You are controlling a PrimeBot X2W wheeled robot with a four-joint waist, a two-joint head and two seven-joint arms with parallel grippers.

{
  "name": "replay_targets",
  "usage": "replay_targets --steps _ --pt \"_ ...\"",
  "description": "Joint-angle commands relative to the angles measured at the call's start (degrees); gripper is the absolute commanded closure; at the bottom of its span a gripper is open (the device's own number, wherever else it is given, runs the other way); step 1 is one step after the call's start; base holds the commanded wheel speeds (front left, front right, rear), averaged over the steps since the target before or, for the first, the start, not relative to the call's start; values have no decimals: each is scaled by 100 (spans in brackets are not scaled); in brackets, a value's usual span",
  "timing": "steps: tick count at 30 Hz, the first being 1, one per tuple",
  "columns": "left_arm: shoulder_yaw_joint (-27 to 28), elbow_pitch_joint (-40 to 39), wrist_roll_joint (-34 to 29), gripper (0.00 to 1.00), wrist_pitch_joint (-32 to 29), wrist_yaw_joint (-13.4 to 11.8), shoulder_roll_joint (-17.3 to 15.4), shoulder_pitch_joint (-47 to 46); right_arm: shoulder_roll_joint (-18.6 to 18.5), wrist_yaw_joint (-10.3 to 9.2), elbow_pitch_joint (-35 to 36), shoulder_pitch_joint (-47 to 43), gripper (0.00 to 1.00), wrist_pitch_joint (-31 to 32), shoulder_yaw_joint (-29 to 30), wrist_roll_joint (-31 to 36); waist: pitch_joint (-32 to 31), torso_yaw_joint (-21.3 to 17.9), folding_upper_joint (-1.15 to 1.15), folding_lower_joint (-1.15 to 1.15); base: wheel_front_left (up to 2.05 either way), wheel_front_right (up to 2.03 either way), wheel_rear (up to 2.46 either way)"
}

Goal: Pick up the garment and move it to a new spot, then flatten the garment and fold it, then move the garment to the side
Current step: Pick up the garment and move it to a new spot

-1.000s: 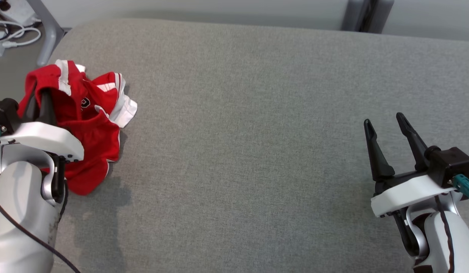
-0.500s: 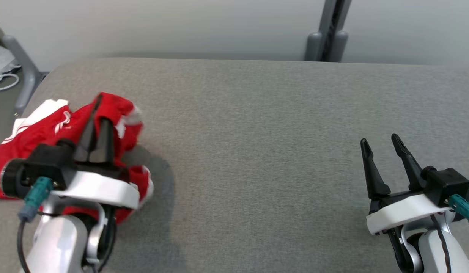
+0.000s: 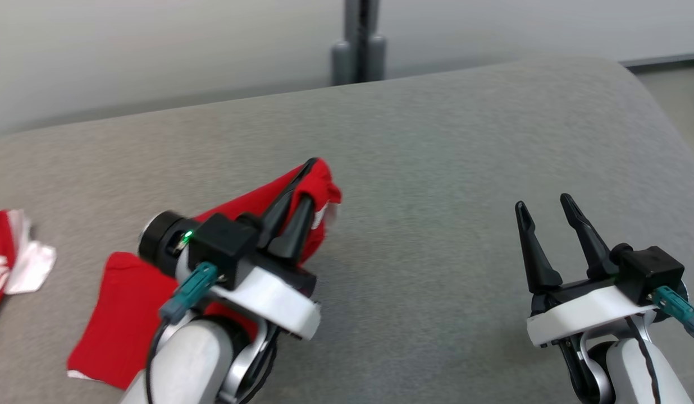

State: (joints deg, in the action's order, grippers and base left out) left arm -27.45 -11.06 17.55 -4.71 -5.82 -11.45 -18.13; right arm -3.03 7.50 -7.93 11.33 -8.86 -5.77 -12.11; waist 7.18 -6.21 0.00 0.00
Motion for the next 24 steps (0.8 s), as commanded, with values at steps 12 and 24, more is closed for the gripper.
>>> replay_targets --steps 12,24 --pt "-348 1468 -18 100 166 427 399 -1114 8 -2 -255 142 0 -321 -18 -454 927 -1831 0 0 0 0 0" --pt "-752 3129 13 0 603 830 560 -1310 0 -2 -676 450 0 -584 -45 -679 1240 -1622 0 0 0 0 0"
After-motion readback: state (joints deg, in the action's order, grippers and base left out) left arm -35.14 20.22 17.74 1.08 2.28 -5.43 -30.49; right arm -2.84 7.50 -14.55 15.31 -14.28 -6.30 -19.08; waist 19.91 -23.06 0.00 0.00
